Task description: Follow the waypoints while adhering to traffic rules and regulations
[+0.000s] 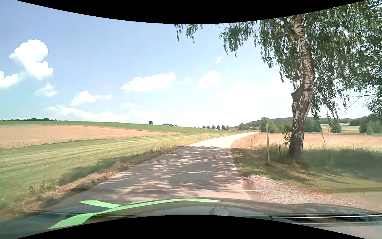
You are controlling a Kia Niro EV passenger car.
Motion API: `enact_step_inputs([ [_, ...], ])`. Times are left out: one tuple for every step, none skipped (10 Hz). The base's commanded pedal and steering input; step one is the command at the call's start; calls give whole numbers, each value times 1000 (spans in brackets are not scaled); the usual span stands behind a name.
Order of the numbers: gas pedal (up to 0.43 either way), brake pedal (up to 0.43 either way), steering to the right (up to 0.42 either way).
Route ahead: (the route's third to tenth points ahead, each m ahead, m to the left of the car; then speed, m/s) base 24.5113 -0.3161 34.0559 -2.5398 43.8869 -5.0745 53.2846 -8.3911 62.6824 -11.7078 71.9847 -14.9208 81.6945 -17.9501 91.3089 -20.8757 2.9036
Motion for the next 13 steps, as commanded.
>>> enact_step_inputs([
  [220,0,9],
  [220,0,9],
  [220,0,9],
  [220,0,9],
  [220,0,11],
  [220,0,22],
  [209,0,35],
  [209,0,44],
  [209,0,46],
  [209,0,46],
  [209,0,44],
  [209,0,38],
  [209,0,34],
])
